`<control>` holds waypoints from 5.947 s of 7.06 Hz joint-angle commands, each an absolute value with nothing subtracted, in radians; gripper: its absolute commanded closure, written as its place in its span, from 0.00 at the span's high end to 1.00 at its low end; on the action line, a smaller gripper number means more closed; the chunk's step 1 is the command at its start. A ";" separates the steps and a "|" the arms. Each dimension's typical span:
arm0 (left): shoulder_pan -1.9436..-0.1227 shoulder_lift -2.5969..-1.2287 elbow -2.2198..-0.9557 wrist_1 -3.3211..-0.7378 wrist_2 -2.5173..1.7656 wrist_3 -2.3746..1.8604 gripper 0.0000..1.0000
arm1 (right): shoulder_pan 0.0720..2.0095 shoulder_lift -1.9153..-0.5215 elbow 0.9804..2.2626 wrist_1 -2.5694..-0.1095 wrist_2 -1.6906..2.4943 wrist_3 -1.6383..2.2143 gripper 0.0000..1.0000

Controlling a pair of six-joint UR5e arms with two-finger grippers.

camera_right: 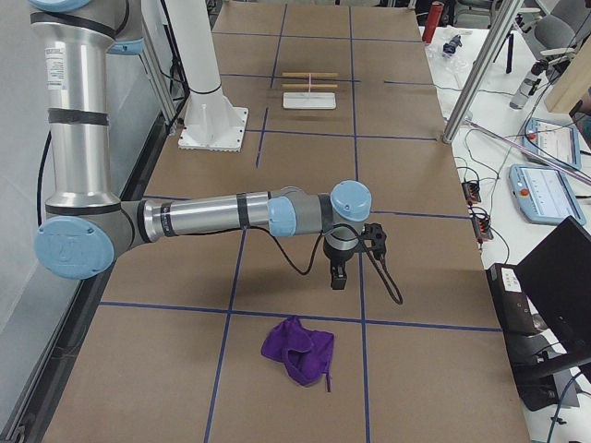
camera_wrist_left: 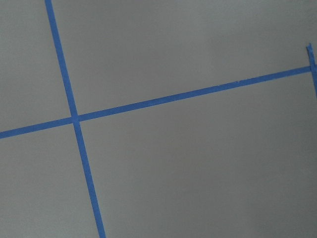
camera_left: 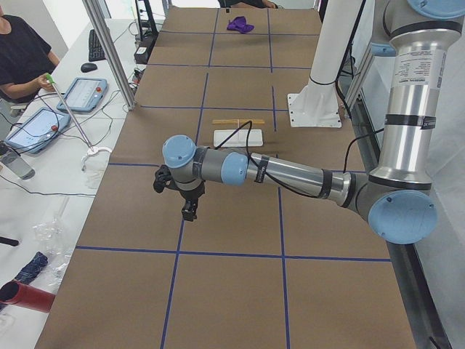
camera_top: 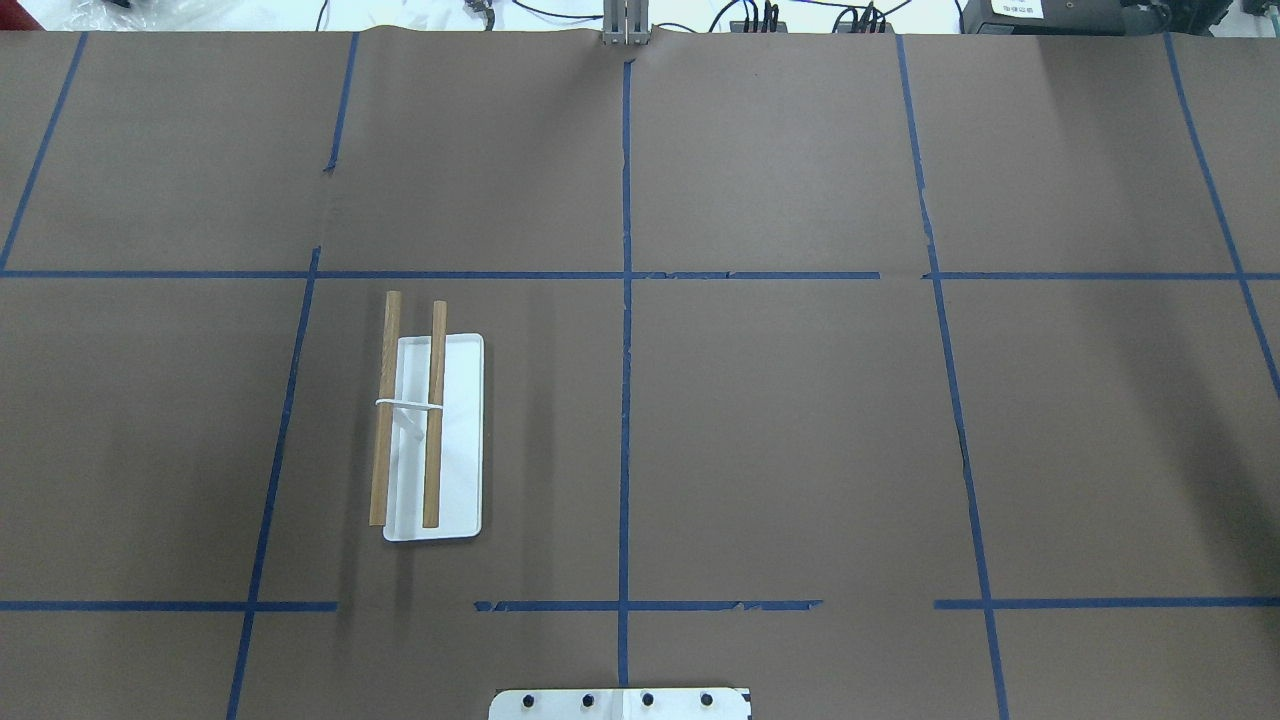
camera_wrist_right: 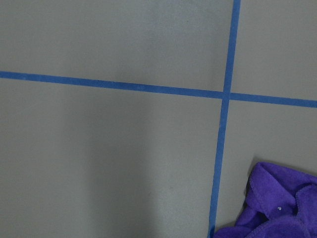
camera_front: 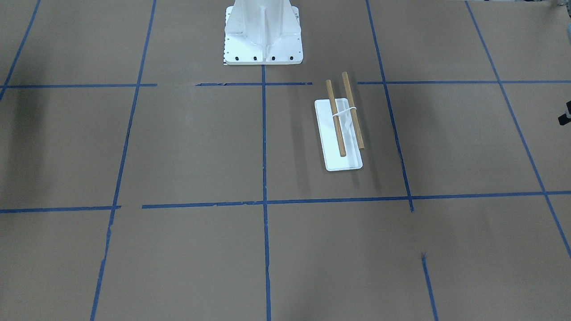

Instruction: Hang towel on rack

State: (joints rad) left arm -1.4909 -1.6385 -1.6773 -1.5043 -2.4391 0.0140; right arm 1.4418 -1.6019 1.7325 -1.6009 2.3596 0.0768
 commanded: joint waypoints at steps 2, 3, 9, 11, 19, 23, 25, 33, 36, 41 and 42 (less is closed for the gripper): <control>-1.534 -1.646 -1.668 -1.519 -2.431 0.135 1.00 | 1.442 -1.614 1.749 -1.600 2.367 0.086 1.00; -1.536 -1.629 -1.680 -1.517 -2.430 0.133 1.00 | 1.442 -1.612 1.747 -1.600 2.367 0.086 1.00; -1.534 -1.623 -1.684 -1.545 -2.597 0.059 1.00 | 1.393 -1.617 1.726 -1.601 2.418 0.083 1.00; -1.535 -1.631 -1.735 -1.545 -2.588 0.048 1.00 | 1.394 -1.641 1.569 -1.464 2.405 0.055 1.00; -1.534 -1.632 -1.707 -1.604 -2.595 0.049 1.00 | 1.416 -1.680 1.308 -1.220 2.253 0.035 0.05; -1.534 -1.634 -1.710 -1.606 -2.597 0.049 1.00 | 1.468 -1.652 1.394 -1.262 2.399 0.082 0.00; -1.531 -1.634 -1.707 -1.644 -2.591 0.049 1.00 | 1.454 -1.658 1.862 -1.578 2.457 0.390 0.00; -1.202 -2.004 -1.802 -1.922 -2.588 -1.212 1.00 | 0.774 -0.834 2.040 -1.621 2.172 1.892 0.00; -1.048 -2.076 -1.792 -2.321 -2.516 -1.948 1.00 | 0.669 -0.717 1.997 -1.620 2.008 2.061 0.00; -0.896 -2.151 -1.796 -2.315 -2.422 -2.292 0.99 | 0.655 -0.638 1.939 -1.618 1.964 2.106 0.00; -0.888 -2.152 -1.802 -2.313 -2.424 -2.348 0.99 | 0.655 -0.632 1.931 -1.617 1.936 2.111 0.00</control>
State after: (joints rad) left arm -0.9003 -2.1492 -1.7979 -2.3147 -2.4214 -2.2651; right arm 0.6560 -0.6434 1.9447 -1.6180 1.9589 2.1052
